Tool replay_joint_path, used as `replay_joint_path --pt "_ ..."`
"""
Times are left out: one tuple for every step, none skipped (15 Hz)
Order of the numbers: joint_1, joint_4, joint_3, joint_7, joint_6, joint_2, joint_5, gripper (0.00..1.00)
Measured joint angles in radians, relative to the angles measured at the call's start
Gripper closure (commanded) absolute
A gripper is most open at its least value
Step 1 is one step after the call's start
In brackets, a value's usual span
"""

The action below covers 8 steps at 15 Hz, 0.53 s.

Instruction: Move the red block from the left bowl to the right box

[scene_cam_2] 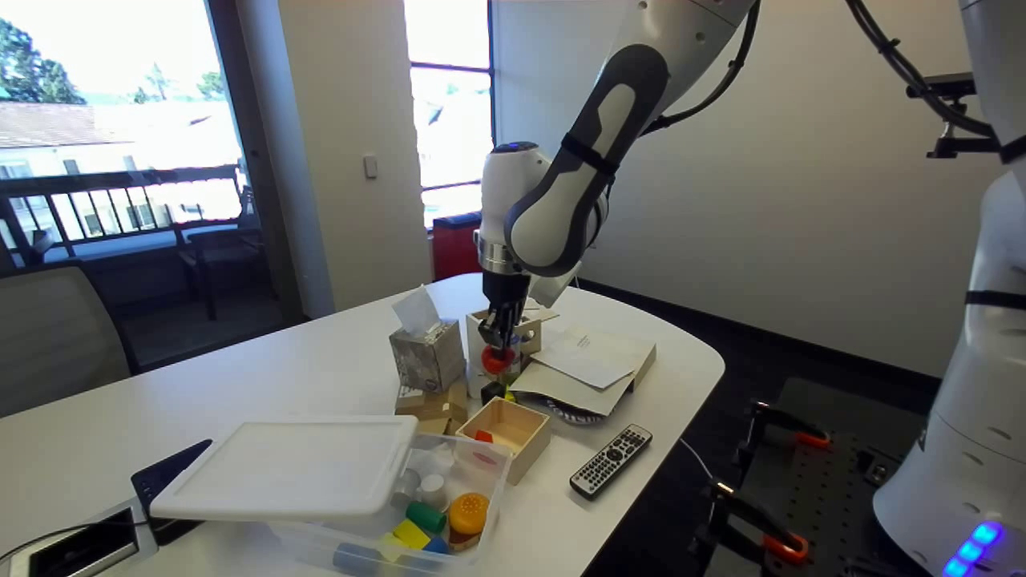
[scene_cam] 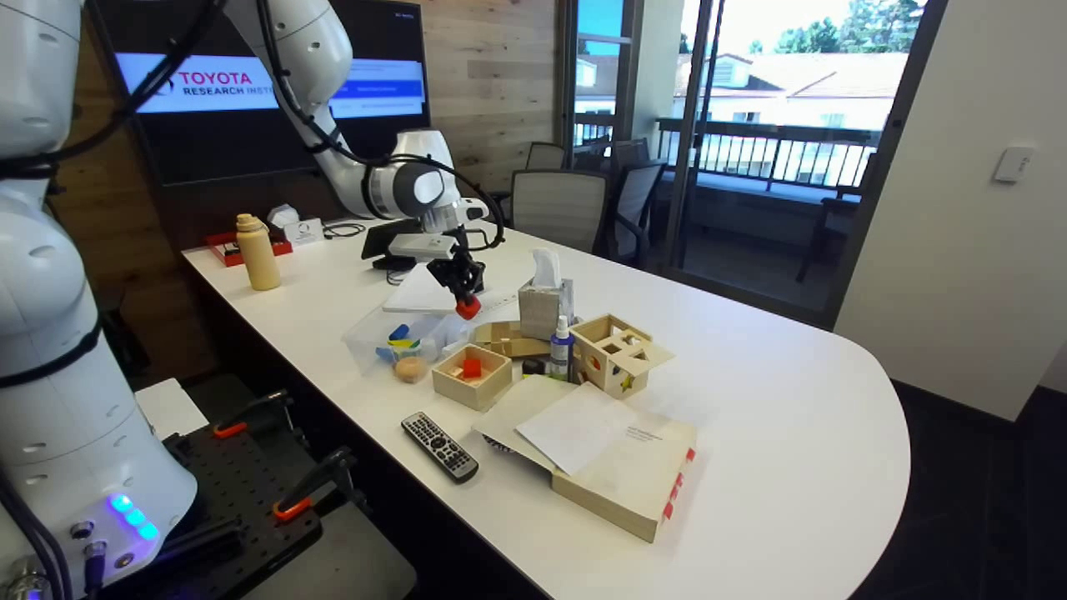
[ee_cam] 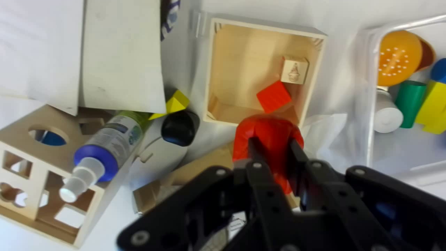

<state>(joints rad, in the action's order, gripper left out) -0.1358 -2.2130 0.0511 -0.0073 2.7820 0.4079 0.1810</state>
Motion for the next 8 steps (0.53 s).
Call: replay_joint_path --pt "0.011 0.005 0.011 -0.003 0.000 0.009 0.000 0.95" --pt "0.026 0.013 0.012 -0.006 0.000 0.023 -0.001 0.95" --pt "0.042 0.027 0.009 -0.011 0.000 0.042 -0.005 0.95" --pt "0.060 0.043 0.002 -0.021 -0.001 0.065 -0.012 0.95" --pt "0.079 0.063 -0.010 -0.036 -0.002 0.092 -0.024 0.95" --pt "0.098 0.085 -0.025 -0.054 -0.004 0.121 -0.038 0.95" --pt "0.118 0.109 -0.041 -0.073 -0.006 0.153 -0.054 0.95" --pt "0.137 0.134 -0.058 -0.092 -0.006 0.185 -0.069 0.95"
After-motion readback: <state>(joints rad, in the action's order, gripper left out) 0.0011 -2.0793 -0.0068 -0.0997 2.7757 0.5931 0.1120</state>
